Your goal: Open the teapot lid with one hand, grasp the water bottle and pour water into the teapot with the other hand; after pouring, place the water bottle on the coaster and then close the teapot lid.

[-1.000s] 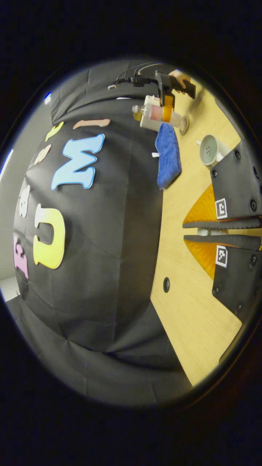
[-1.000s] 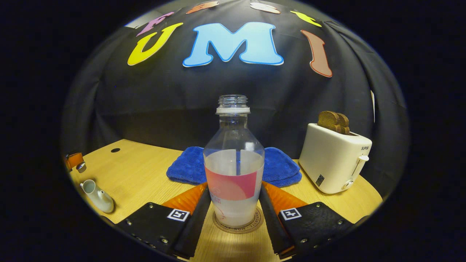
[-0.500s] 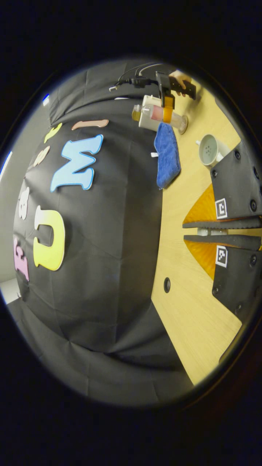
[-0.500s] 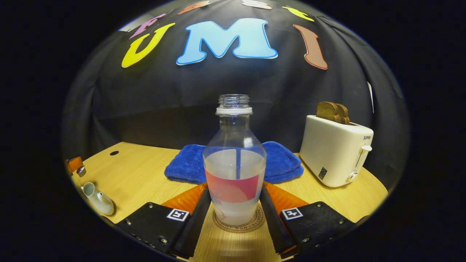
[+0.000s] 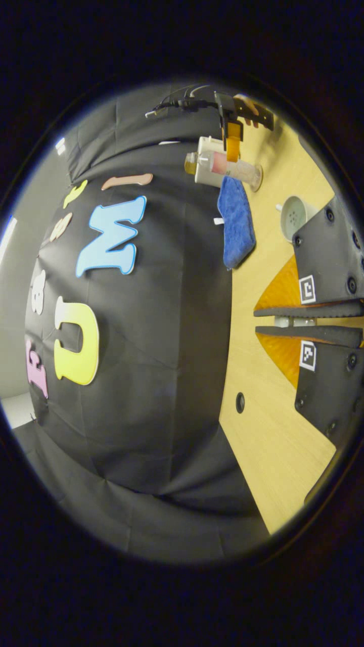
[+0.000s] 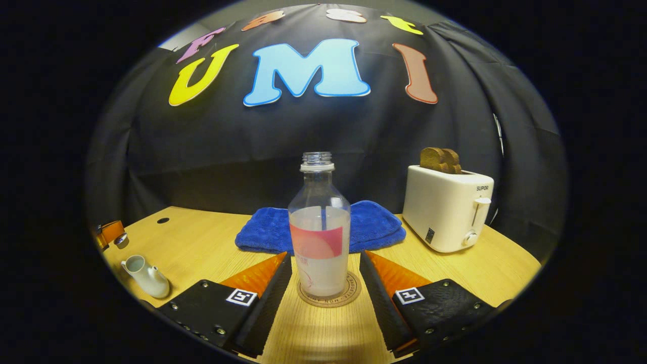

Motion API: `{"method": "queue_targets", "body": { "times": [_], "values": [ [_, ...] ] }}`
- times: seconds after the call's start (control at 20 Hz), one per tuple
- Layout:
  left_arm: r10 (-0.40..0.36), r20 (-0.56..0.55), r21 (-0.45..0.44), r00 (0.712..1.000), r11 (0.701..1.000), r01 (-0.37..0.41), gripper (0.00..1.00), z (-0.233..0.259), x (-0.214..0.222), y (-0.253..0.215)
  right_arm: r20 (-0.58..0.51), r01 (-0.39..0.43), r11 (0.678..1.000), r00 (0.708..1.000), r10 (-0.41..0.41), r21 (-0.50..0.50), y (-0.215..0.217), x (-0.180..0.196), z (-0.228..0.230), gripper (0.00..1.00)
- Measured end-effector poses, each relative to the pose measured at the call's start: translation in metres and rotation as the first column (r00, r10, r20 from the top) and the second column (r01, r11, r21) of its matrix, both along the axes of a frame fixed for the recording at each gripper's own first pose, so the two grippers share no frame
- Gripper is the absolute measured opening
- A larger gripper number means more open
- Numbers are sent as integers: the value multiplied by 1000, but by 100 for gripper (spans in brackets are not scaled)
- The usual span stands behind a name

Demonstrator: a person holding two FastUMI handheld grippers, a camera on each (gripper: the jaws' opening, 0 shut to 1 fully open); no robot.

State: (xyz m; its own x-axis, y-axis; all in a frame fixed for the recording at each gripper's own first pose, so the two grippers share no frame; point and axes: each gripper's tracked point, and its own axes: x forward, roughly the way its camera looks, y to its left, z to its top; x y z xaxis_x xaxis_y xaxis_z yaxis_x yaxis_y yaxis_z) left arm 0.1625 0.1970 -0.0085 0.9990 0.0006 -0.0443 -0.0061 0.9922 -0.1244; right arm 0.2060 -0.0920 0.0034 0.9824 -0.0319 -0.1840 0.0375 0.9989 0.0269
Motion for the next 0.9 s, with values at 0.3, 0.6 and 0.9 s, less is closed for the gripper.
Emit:
{"method": "queue_targets", "body": {
  "times": [0.3, 0.6, 0.9],
  "values": [
    [-80, 14, -13, 997, 997, 80, 13, 7, -5, -41, 35, -24, 1000, 999, 24, 1, 22, -46, 3, 84],
    [-155, 50, 17, 987, 988, 154, 14, 21, -12, -80, 43, -41, 997, 998, 44, -70, 46, -78, -9, 84],
    [-199, 17, 43, 980, 979, 198, 14, 13, -10, -106, 48, -68, 996, 996, 71, -56, 63, -99, -18, 84]
  ]
}}
